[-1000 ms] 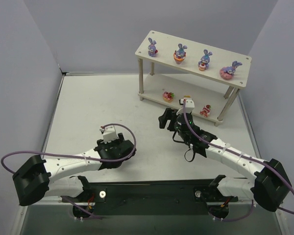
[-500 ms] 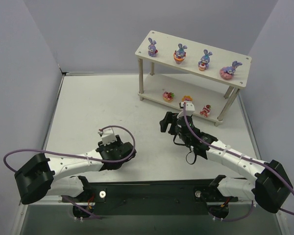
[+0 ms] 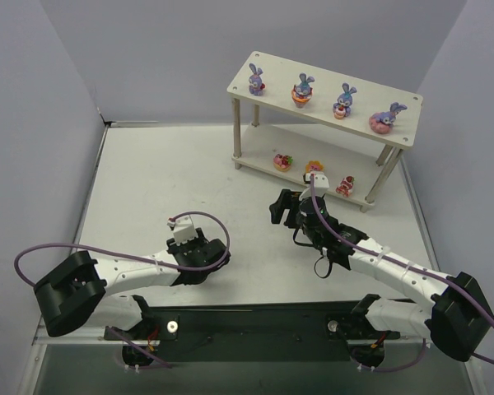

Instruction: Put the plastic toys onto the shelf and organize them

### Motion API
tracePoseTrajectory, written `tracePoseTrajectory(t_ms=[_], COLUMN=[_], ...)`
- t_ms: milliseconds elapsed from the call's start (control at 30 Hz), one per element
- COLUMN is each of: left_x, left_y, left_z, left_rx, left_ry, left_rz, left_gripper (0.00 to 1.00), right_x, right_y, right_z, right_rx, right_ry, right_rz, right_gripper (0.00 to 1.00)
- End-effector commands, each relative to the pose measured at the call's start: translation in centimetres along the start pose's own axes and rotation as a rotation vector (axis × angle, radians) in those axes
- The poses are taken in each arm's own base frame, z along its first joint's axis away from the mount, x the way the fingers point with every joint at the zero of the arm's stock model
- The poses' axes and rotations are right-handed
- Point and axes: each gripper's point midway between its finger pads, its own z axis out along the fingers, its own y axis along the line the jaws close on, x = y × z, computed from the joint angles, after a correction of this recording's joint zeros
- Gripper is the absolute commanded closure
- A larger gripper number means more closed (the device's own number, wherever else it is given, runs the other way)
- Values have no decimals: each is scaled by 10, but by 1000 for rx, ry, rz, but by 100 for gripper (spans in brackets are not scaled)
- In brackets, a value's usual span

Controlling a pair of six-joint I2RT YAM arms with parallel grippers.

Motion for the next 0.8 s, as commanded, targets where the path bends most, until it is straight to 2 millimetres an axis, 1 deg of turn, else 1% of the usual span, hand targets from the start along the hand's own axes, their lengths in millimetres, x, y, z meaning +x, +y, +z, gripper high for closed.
tracePoseTrajectory(t_ms=[0,100,167,267,400,467,533,633,767], left_x=[-2,-2,-2,-2,-2,-2,-2,-4,-6], left_y=[-5,-7,-8,-10,-10,-10,-9,-11,-12], left_z=[3,4,4,5,6,7,6,6,7], left_rx=[12,16,16,15,1,-6,-6,-4,-7], left_ry=[-10,-10,-10,-11,-13,-18,-20,-25,-29], left_rz=[-32,-34,-34,-32,-35,-45,-49,-54,-54], left_gripper=[40,38,34,30,30,31,35,38,41], right_x=[-6,-5,-4,-4,-4,-4,-3,-2,-2], right_y=[3,3,3,2,3,3,3,2,2], right_z=[-3,-2,-2,-1,-1,-1,0,0,0], right_rx=[-9,-9,-8,-8,-12,-12,-13,-15,-19], right_ry=[-22,-20,-18,-18,-16,-15,-14,-10,-8], right_rz=[19,18,16,15,11,8,3,4,7], right_gripper=[30,30,30,30,30,30,30,30,30])
